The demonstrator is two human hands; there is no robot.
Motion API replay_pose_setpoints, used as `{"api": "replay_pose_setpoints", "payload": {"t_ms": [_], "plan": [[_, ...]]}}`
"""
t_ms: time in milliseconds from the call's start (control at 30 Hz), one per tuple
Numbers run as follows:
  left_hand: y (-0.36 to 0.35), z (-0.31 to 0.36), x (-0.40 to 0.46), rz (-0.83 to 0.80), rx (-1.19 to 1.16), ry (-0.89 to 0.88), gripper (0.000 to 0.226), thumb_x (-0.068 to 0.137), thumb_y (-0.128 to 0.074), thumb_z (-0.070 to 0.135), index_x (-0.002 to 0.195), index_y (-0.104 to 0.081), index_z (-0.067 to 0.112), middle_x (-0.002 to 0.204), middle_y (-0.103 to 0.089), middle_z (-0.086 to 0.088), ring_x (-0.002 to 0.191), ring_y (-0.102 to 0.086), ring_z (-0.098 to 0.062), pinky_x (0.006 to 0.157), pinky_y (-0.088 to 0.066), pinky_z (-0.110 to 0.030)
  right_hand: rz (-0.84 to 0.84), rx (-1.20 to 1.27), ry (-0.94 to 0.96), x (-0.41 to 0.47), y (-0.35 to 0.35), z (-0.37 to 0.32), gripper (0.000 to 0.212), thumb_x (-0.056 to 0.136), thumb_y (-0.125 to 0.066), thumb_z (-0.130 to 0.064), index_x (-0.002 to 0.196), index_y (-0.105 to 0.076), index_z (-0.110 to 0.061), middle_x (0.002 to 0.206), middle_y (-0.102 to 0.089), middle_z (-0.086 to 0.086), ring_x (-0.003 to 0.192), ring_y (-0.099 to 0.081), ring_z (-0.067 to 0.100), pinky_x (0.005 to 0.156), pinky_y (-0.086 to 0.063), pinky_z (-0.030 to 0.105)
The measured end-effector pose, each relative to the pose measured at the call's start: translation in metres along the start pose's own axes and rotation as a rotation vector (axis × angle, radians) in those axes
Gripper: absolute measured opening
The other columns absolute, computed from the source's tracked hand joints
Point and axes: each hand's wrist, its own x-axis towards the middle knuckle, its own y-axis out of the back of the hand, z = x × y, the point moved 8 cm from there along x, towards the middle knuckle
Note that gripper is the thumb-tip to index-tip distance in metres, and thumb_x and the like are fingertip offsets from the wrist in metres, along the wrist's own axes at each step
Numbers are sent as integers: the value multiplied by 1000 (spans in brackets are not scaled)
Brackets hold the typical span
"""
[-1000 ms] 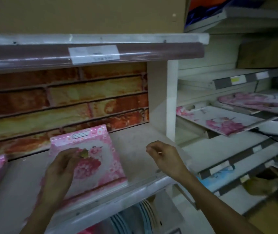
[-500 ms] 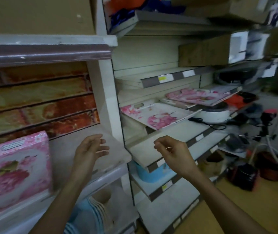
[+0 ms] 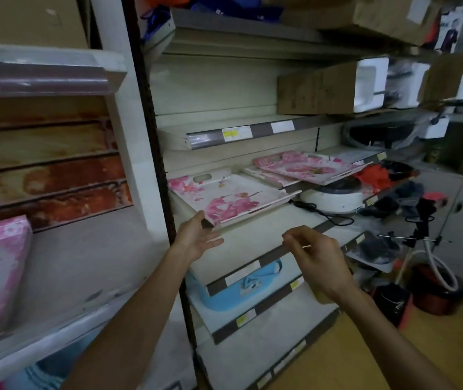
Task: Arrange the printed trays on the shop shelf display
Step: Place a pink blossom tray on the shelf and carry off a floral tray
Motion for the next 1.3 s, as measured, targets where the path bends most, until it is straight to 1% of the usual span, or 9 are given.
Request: {"api": "replay_pose_setpoints", "payload": {"t_ms": [200,333,500,700,800,900,1000,1100,1300], "plan": [[-17,-6,40,5,-171,1,27,96,-57,17,120,-54,5,136,-48,-15,123,-51,-40,93,-49,-61,1,-59,5,35,12,32,16,96,-56,-30,102,-68,-22,92,-71,-12,85,-65,-1,72,-52,14],[-20,-4,59,83,-140,-102,8,95,-57,9,101,-60,4,111,-63,-16,97,-64,-31,86,-52,-58,5,-66,16,66,17,44,14,95,-57,-27,100,-69,-22,89,-72,-13,85,-67,1,73,-52,15],[-8,0,72,221,68,-255,11,91,-57,-2,98,-62,6,108,-66,-17,82,-66,-23,76,-60,-42,8,-44,-1,109,16,52,14,94,-57,-28,93,-69,-19,83,-74,-10,81,-68,3,73,-52,21],[2,10,63,164,133,-318,13,90,-57,-3,98,-64,5,91,-71,-11,67,-72,-14,60,-61,-28,16,-78,10,160,15,59,15,95,-55,-18,90,-69,-15,80,-68,-4,74,-63,12,59,-38,6],[13,13,58,153,118,-292,17,87,-62,-3,103,-56,-1,110,-67,-23,78,-70,-25,70,-58,-37,43,-120,-23,178,19,63,20,97,-53,-19,95,-69,-8,80,-67,3,70,-58,15,56,-37,18],[17,12,47,122,70,-266,28,85,-65,-4,110,-53,-4,114,-63,-25,81,-67,-31,58,-60,-32,10,-164,-99,187,18,74,18,97,-52,-20,86,-65,-14,73,-60,-4,62,-52,6,53,-33,13],[19,6,37,60,91,-234,34,84,-67,1,116,-56,-4,115,-65,-21,86,-69,-33,52,-59,-29,-51,-153,-178,188,16,87,33,98,-49,-26,68,-58,-17,67,-59,-2,66,-56,19,54,-39,23],[16,-2,30,-11,154,-216,26,84,-68,7,109,-62,4,115,-68,-19,97,-68,-35,59,-60,-34,-57,41,-316,179,18,100,33,98,-49,-37,91,-68,-11,89,-68,8,87,-64,27,76,-55,39],[-15,-18,10,-190,339,-240,53,74,-79,29,113,-57,-1,93,-75,-12,76,-75,-25,53,-57,-28,19,478,-662,143,30,133,39,98,-50,-39,118,-57,-7,112,-64,14,101,-63,34,84,-56,51]]}}
